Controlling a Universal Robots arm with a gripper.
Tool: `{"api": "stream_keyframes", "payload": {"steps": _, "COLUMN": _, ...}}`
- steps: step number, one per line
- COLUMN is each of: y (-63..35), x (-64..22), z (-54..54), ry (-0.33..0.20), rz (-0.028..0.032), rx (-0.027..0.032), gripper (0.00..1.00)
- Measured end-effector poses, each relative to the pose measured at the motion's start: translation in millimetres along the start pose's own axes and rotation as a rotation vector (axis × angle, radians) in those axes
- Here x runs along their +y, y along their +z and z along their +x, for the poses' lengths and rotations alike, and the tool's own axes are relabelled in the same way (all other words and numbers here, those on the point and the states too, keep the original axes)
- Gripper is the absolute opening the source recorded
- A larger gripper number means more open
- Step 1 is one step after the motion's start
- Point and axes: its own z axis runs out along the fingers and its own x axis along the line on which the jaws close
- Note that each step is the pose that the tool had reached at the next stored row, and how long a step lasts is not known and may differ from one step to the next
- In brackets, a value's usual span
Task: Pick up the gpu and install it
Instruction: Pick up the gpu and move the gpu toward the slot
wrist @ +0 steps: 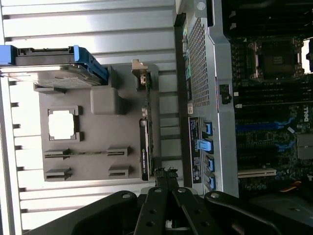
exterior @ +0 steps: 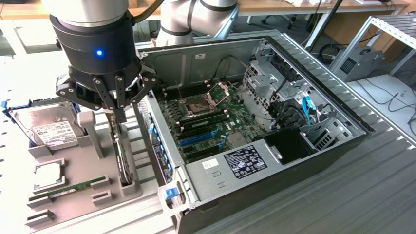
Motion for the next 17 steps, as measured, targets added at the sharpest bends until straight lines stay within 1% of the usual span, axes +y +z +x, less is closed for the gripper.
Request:
{"api": "stream_keyframes", "payload": {"steps": 1, "y": -0.1, "x": -1.8, "z": -0.1, "ry": 0.000, "rz": 0.0001, "rx": 0.0000, "gripper": 0.36}}
{"api": "stream_keyframes", "payload": {"steps": 2, "y": 2.5, "x": -2.1, "z": 2.2, "ry": 0.000, "rz": 0.0000, "rx": 0.0000, "gripper": 0.42}}
{"api": "stream_keyframes", "payload": {"steps": 3, "y": 5.9, "x": -2.6, "z": 7.3, "ry": 0.003, "rz": 0.0002, "rx": -0.0001, "gripper": 0.42}}
{"api": "stream_keyframes", "payload": {"steps": 4, "y": 9.8, "x": -2.9, "z": 9.4, "ry": 0.003, "rz": 0.0002, "rx": -0.0001, "gripper": 0.42}}
{"api": "stream_keyframes", "payload": {"steps": 11, "y": 30.9, "x": -3.6, "z": 10.1, "ry": 0.003, "rz": 0.0001, "rx": -0.0002, "gripper": 0.42}}
{"api": "stream_keyframes", "payload": {"steps": 12, "y": 36.8, "x": -3.8, "z": 10.3, "ry": 0.003, "rz": 0.0001, "rx": -0.0002, "gripper": 0.42}}
{"api": "stream_keyframes", "payload": {"steps": 15, "y": 48.9, "x": -4.4, "z": 10.6, "ry": 0.003, "rz": 0.0001, "rx": -0.0002, "gripper": 0.42}}
{"api": "stream_keyframes", "payload": {"steps": 17, "y": 50.5, "x": -4.4, "z": 10.6, "ry": 0.003, "rz": 0.0001, "rx": -0.0002, "gripper": 0.42}}
